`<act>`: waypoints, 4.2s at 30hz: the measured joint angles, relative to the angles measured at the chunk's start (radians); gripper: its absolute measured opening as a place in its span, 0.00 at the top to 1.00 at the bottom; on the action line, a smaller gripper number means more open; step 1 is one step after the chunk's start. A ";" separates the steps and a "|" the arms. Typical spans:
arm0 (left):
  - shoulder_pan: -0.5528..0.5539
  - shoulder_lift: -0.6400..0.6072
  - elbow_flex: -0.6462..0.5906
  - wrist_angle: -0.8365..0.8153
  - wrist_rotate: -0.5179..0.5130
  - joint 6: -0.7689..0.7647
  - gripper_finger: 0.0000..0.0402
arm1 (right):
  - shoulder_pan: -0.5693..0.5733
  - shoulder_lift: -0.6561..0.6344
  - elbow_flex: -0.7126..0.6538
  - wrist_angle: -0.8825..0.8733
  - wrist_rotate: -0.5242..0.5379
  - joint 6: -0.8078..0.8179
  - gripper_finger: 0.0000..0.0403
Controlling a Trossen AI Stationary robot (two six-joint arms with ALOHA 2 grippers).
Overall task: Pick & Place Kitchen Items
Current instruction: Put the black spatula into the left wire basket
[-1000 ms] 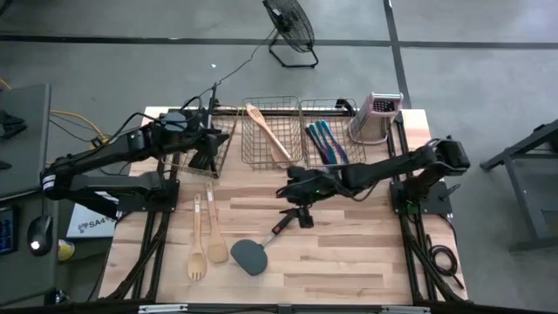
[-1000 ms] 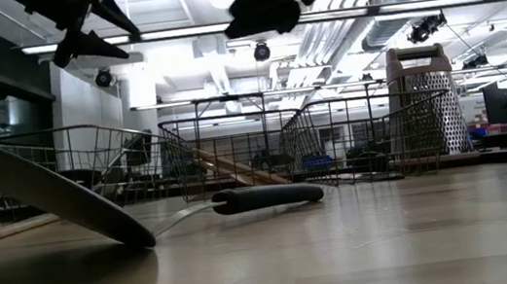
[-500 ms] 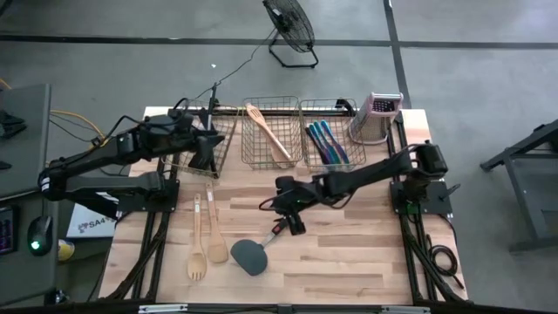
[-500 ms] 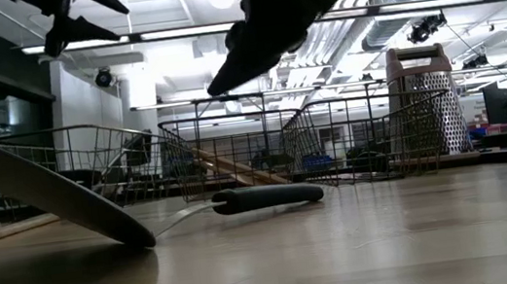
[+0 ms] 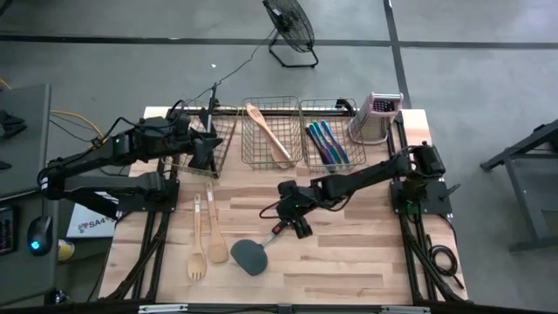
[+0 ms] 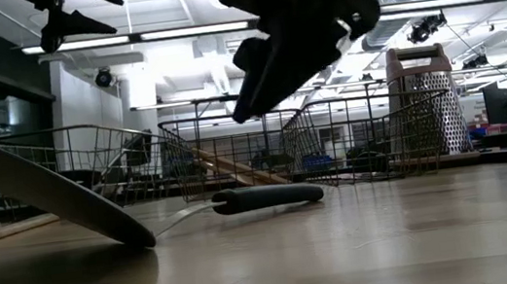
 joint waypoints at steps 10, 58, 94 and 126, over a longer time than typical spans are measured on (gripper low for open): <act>0.002 0.000 0.000 0.000 0.002 0.000 0.43 | 0.012 0.084 0.000 -0.014 -0.024 -0.127 0.47; 0.002 0.001 0.000 0.000 0.023 0.001 0.43 | 0.061 0.027 -0.004 -0.110 0.032 0.348 0.77; 0.001 0.078 0.000 0.455 0.427 0.238 0.43 | -0.036 -0.499 0.000 -0.047 0.526 0.558 0.77; 0.001 0.517 0.000 1.091 0.422 0.342 0.43 | -0.220 -0.517 0.000 0.266 0.208 0.448 0.77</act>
